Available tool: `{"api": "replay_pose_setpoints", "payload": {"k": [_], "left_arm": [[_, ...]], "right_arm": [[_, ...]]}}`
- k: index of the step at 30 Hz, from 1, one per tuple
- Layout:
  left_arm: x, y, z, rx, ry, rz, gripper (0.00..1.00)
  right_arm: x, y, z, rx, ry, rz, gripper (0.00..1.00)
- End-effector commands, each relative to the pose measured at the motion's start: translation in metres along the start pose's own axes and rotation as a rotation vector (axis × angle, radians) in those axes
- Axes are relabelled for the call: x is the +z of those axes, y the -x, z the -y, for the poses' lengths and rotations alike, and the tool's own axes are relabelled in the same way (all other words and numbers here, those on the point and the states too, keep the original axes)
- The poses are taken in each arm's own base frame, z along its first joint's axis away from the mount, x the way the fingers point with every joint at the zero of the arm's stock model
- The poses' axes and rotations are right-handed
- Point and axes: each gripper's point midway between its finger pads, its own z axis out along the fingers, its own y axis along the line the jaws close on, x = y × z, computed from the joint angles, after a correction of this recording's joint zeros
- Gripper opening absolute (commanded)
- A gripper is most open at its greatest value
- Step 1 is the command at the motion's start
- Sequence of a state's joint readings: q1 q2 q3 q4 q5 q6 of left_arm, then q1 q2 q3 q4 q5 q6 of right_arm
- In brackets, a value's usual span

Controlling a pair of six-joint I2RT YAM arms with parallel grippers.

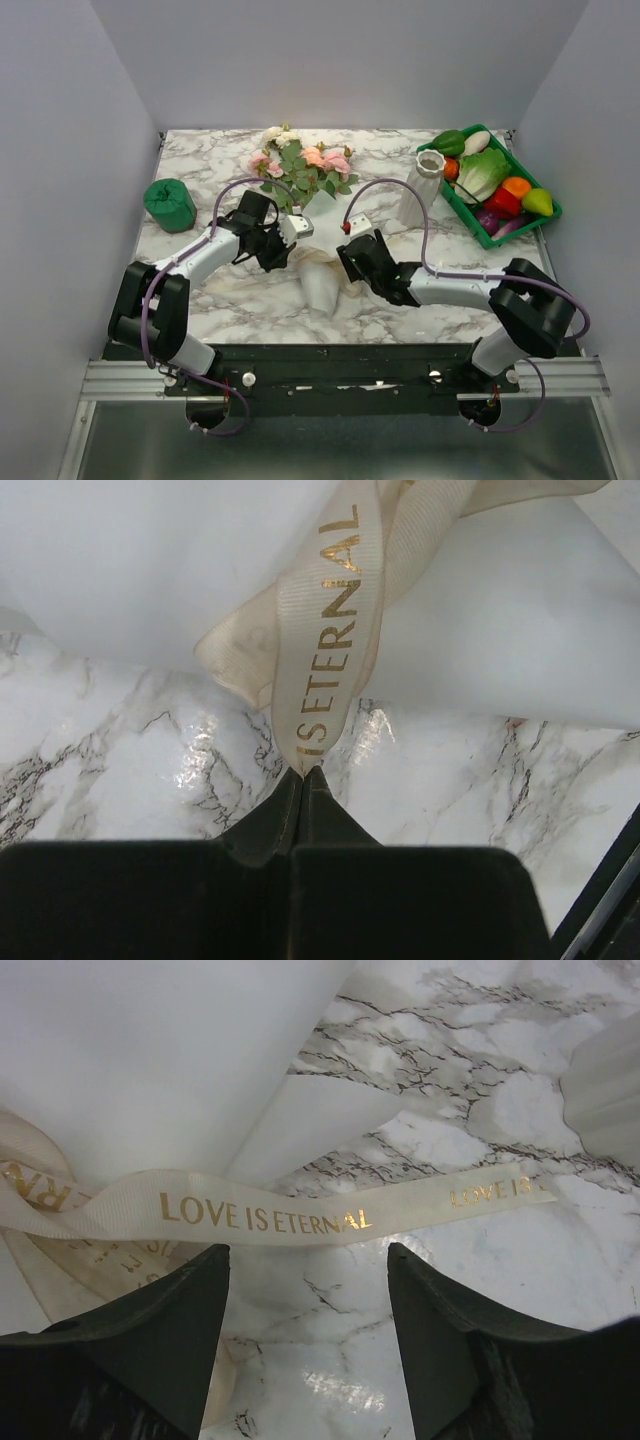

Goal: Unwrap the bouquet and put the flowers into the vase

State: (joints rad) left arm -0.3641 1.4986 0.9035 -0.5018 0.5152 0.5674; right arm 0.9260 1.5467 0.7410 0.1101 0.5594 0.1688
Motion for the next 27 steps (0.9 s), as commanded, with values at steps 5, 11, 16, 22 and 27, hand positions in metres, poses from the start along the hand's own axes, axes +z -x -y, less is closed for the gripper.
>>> {"api": "replay_pose_setpoints", "payload": {"k": [5, 11, 16, 22, 27], "left_arm": [[-0.011, 0.012, -0.004, -0.015, 0.046, 0.015, 0.00], [-0.016, 0.014, -0.004, -0.026, 0.050, 0.006, 0.00], [-0.020, 0.014, -0.005, -0.034, 0.067, -0.001, 0.00], [-0.038, 0.023, -0.016, -0.067, 0.128, 0.025, 0.00], [-0.082, 0.034, -0.044, -0.174, 0.246, 0.096, 0.00]], "right_arm": [[0.012, 0.018, -0.022, -0.034, 0.062, 0.049, 0.67], [0.022, 0.029, -0.035, -0.035, 0.095, 0.067, 0.56], [0.019, 0.033, -0.039, -0.025, 0.117, 0.069, 0.13], [-0.005, 0.038, -0.013, 0.038, 0.052, 0.097, 0.00], [-0.033, 0.035, 0.034, 0.113, -0.115, 0.124, 0.00]]}}
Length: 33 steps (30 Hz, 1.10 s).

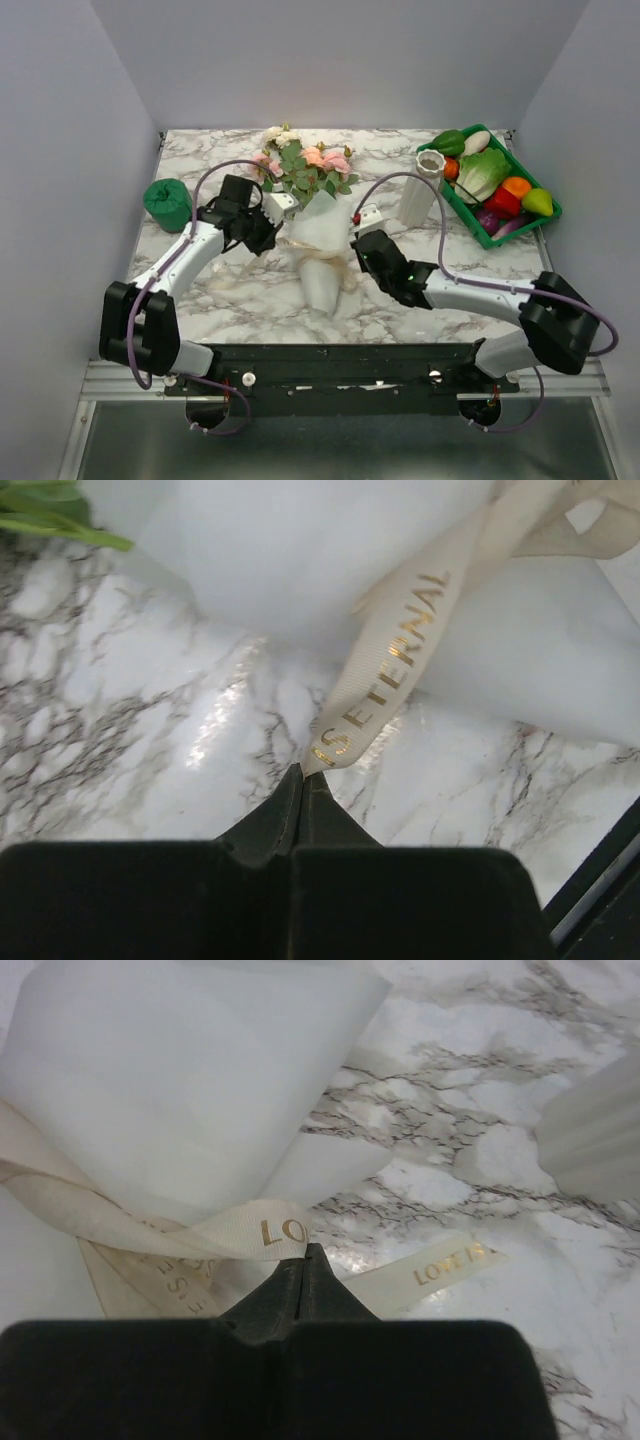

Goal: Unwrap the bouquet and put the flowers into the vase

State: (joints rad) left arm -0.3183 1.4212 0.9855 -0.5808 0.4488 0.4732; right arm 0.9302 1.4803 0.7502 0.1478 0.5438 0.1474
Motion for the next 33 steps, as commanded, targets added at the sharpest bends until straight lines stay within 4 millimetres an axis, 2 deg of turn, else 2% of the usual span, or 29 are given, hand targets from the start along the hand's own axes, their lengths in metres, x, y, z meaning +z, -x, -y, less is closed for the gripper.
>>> {"api": "replay_pose_setpoints", "payload": {"k": [1, 4, 5, 6, 7, 8, 10, 11, 12, 14, 17, 18, 19, 20, 21, 22, 23, 24, 25, 28, 29, 30, 32, 33], "left_arm": [[-0.052, 0.014, -0.042, -0.122, 0.158, 0.084, 0.00], [-0.079, 0.005, -0.056, -0.168, 0.218, 0.107, 0.00], [-0.092, -0.003, -0.066, -0.195, 0.258, 0.116, 0.00], [-0.096, -0.009, -0.064, -0.184, 0.258, 0.102, 0.00], [-0.105, -0.019, -0.073, -0.212, 0.289, 0.100, 0.00], [-0.116, -0.028, -0.078, -0.233, 0.317, 0.105, 0.00], [-0.127, -0.042, -0.080, -0.246, 0.332, 0.094, 0.00], [-0.134, -0.045, -0.080, -0.249, 0.344, 0.100, 0.00], [-0.143, -0.057, -0.084, -0.284, 0.373, 0.091, 0.00], [-0.155, -0.066, -0.090, -0.294, 0.415, 0.081, 0.00], [-0.176, -0.086, -0.102, -0.352, 0.511, 0.051, 0.00], [-0.182, -0.092, -0.107, -0.364, 0.548, 0.033, 0.00], [-0.188, -0.099, -0.111, -0.379, 0.579, 0.022, 0.01], [-0.192, -0.100, -0.112, -0.377, 0.599, 0.017, 0.11], [-0.194, -0.102, -0.115, -0.377, 0.622, 0.016, 0.24], [-0.198, -0.103, -0.116, -0.384, 0.643, 0.008, 0.63], [-0.201, -0.099, -0.113, -0.379, 0.646, 0.018, 0.80], [-0.205, -0.093, -0.110, -0.384, 0.637, 0.035, 0.92], [-0.204, -0.081, -0.104, -0.373, 0.597, 0.077, 0.99], [-0.205, -0.045, -0.082, -0.341, 0.466, 0.154, 0.99], [-0.195, -0.026, -0.071, -0.309, 0.378, 0.188, 0.99], [-0.195, -0.009, -0.065, -0.276, 0.347, 0.206, 0.99], [-0.183, 0.013, -0.053, -0.261, 0.277, 0.231, 0.99], [-0.168, 0.031, -0.036, -0.200, 0.210, 0.236, 0.99]], "right_arm": [[-0.032, 0.011, 0.044, 0.099, -0.177, 0.050, 0.01], [-0.043, 0.009, 0.067, 0.125, -0.276, 0.062, 0.01], [-0.049, 0.006, 0.081, 0.130, -0.327, 0.054, 0.01], [-0.052, 0.005, 0.088, 0.144, -0.355, 0.050, 0.01], [-0.057, -0.002, 0.097, 0.171, -0.390, 0.025, 0.01], [-0.062, -0.001, 0.114, 0.218, -0.443, 0.030, 0.01], [-0.070, -0.010, 0.133, 0.293, -0.496, 0.005, 0.01], [-0.073, -0.013, 0.150, 0.338, -0.540, 0.000, 0.01], [-0.080, -0.010, 0.160, 0.377, -0.559, 0.020, 0.01], [-0.091, -0.015, 0.185, 0.423, -0.634, 0.019, 0.01], [-0.107, -0.013, 0.210, 0.444, -0.719, 0.036, 0.01], [-0.109, -0.013, 0.213, 0.438, -0.730, 0.030, 0.04], [-0.111, -0.015, 0.215, 0.424, -0.741, 0.009, 0.18], [-0.112, -0.016, 0.217, 0.423, -0.751, -0.002, 0.58], [-0.114, -0.011, 0.218, 0.435, -0.760, -0.001, 0.74], [-0.117, -0.019, 0.218, 0.443, -0.776, -0.034, 0.86], [-0.119, -0.019, 0.218, 0.450, -0.787, -0.042, 0.99], [-0.122, -0.013, 0.219, 0.466, -0.788, -0.036, 1.00], [-0.123, -0.015, 0.218, 0.469, -0.789, -0.053, 1.00], [-0.125, -0.003, 0.215, 0.490, -0.748, -0.038, 1.00], [-0.127, 0.001, 0.213, 0.504, -0.721, -0.027, 1.00], [-0.128, 0.004, 0.212, 0.508, -0.709, -0.021, 1.00], [-0.129, 0.014, 0.208, 0.516, -0.666, -0.012, 1.00], [-0.132, 0.018, 0.207, 0.531, -0.650, -0.002, 1.00]]}}
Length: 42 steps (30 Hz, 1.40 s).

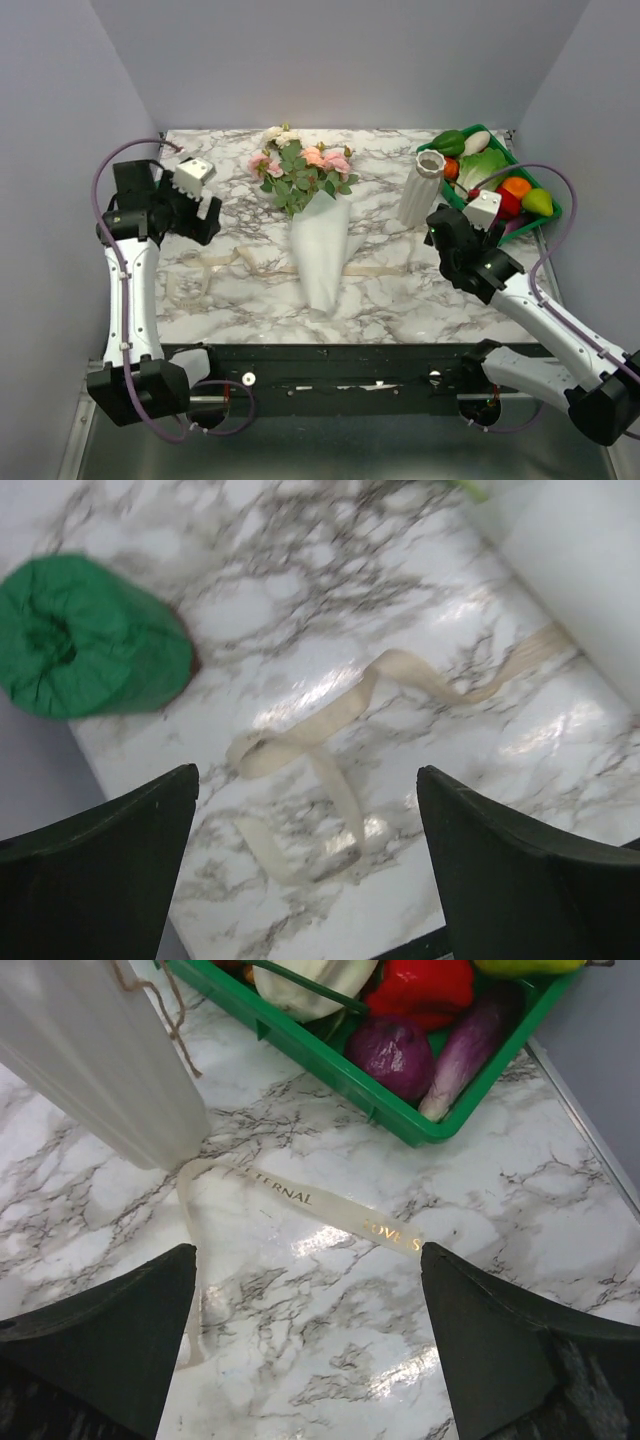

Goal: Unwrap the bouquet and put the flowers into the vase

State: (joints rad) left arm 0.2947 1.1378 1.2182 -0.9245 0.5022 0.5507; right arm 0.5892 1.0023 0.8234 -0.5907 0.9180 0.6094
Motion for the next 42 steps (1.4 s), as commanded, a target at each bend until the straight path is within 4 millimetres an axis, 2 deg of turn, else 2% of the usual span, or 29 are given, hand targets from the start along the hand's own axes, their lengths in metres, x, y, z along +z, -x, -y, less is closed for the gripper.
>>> {"api": "replay_pose_setpoints", "payload": {"k": [1, 2, 3, 4, 5, 7, 8, 9, 10, 11, 12, 13, 14, 15, 16, 17, 18, 20, 21, 26, 29, 33, 38, 42], "left_arm": [[0.014, 0.049, 0.082, 0.074, -0.280, 0.098, 0.99], [0.023, 0.052, 0.092, 0.067, -0.308, 0.094, 0.99], [0.032, 0.063, 0.117, 0.131, -0.371, 0.112, 0.99], [0.040, 0.067, 0.129, 0.154, -0.400, 0.110, 0.99], [0.056, 0.065, 0.137, 0.154, -0.436, 0.081, 0.99], [0.071, 0.076, 0.160, 0.195, -0.518, 0.087, 0.99], [0.091, 0.070, 0.166, 0.195, -0.560, 0.041, 0.99], [0.096, 0.082, 0.169, 0.222, -0.586, 0.057, 0.99], [0.100, 0.084, 0.178, 0.228, -0.643, 0.051, 0.99], [0.119, 0.077, 0.182, 0.210, -0.688, 0.000, 0.99], [0.123, 0.094, 0.182, 0.236, -0.709, 0.026, 0.99], [0.125, 0.091, 0.188, 0.220, -0.757, -0.010, 0.99], [0.143, 0.083, 0.193, 0.196, -0.801, -0.064, 0.99], [0.145, 0.098, 0.193, 0.209, -0.812, -0.046, 0.99], [0.148, 0.096, 0.196, 0.199, -0.835, -0.079, 0.99], [0.161, 0.090, 0.200, 0.188, -0.855, -0.112, 0.99], [0.164, 0.098, 0.201, 0.204, -0.855, -0.100, 0.99], [0.175, 0.092, 0.203, 0.218, -0.863, -0.126, 0.99], [0.176, 0.095, 0.209, 0.237, -0.874, -0.123, 0.99], [0.186, 0.080, 0.224, 0.280, -0.893, -0.179, 0.99], [0.196, 0.075, 0.227, 0.282, -0.885, -0.194, 0.99], [0.208, 0.079, 0.228, 0.279, -0.873, -0.200, 0.99], [0.232, 0.077, 0.223, 0.276, -0.833, -0.225, 0.99], [0.240, 0.080, 0.224, 0.276, -0.831, -0.226, 0.99]], "right_arm": [[-0.017, 0.023, -0.006, 0.060, 0.087, 0.004, 1.00], [-0.022, 0.022, -0.016, 0.057, 0.153, -0.008, 1.00], [-0.027, 0.028, -0.020, 0.066, 0.209, 0.012, 1.00], [-0.031, 0.036, -0.028, 0.073, 0.265, 0.044, 1.00], [-0.034, 0.030, -0.036, 0.070, 0.326, 0.031, 1.00], [-0.042, 0.039, -0.042, 0.090, 0.394, 0.069, 1.00], [-0.046, 0.039, -0.046, 0.082, 0.439, 0.071, 0.99], [-0.046, 0.033, -0.048, 0.067, 0.457, 0.071, 0.98], [-0.049, 0.036, -0.049, 0.066, 0.481, 0.091, 0.98], [-0.051, 0.034, -0.050, 0.059, 0.502, 0.095, 0.96], [-0.052, 0.027, -0.053, 0.047, 0.528, 0.084, 0.96], [-0.054, 0.028, -0.054, 0.043, 0.545, 0.096, 0.95], [-0.057, 0.028, -0.054, 0.048, 0.567, 0.103, 0.93], [-0.061, 0.026, -0.056, 0.051, 0.596, 0.102, 0.93], [-0.061, 0.023, -0.057, 0.047, 0.610, 0.103, 0.92], [-0.063, 0.024, -0.057, 0.055, 0.623, 0.109, 0.91], [-0.065, 0.022, -0.059, 0.052, 0.640, 0.106, 0.91], [-0.065, 0.019, -0.060, 0.045, 0.652, 0.105, 0.90], [-0.065, 0.018, -0.061, 0.041, 0.657, 0.103, 0.90], [-0.064, 0.014, -0.066, 0.024, 0.667, 0.090, 0.88], [-0.063, 0.014, -0.069, 0.020, 0.674, 0.089, 0.85], [-0.065, 0.013, -0.071, 0.018, 0.689, 0.087, 0.82], [-0.068, 0.012, -0.070, 0.022, 0.704, 0.090, 0.79], [-0.070, 0.012, -0.069, 0.026, 0.711, 0.094, 0.76]]}}
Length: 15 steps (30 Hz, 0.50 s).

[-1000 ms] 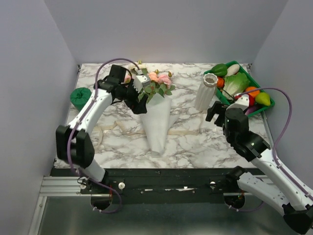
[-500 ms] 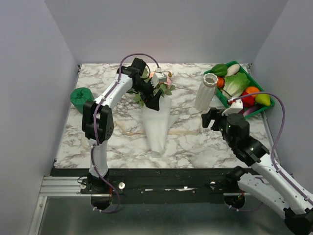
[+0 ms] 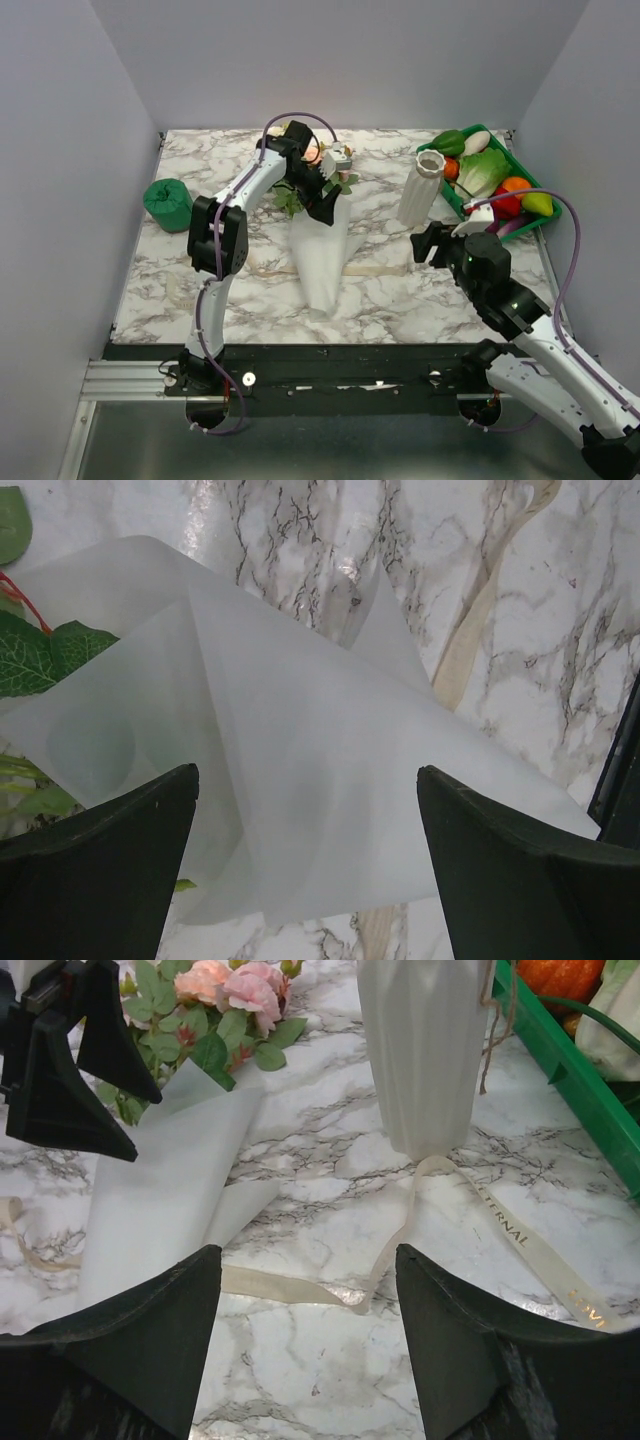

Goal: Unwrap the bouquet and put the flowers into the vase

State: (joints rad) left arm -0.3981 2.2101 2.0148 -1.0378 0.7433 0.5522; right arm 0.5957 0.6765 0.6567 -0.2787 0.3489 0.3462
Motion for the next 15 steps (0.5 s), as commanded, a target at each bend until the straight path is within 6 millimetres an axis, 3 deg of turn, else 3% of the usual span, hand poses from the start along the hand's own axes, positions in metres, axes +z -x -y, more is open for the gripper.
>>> {"api": "replay_pose_setpoints", "payload": {"k": [1, 13, 15], "left_arm": [[0.002, 0.003, -0.006, -0.007, 0.016, -0.014, 0.99], [0.016, -0.017, -0.003, -0.018, 0.007, -0.078, 0.93], [0.018, -0.019, -0.001, -0.015, 0.001, -0.086, 0.91]], "right_arm": [[-0.003, -0.002, -0.004, -0.004, 0.033, 0.006, 0.75], [-0.001, 0.000, -0.009, 0.006, 0.049, 0.004, 0.54], [-0.002, 0.001, -0.010, 0.010, 0.053, 0.005, 0.45]]}}
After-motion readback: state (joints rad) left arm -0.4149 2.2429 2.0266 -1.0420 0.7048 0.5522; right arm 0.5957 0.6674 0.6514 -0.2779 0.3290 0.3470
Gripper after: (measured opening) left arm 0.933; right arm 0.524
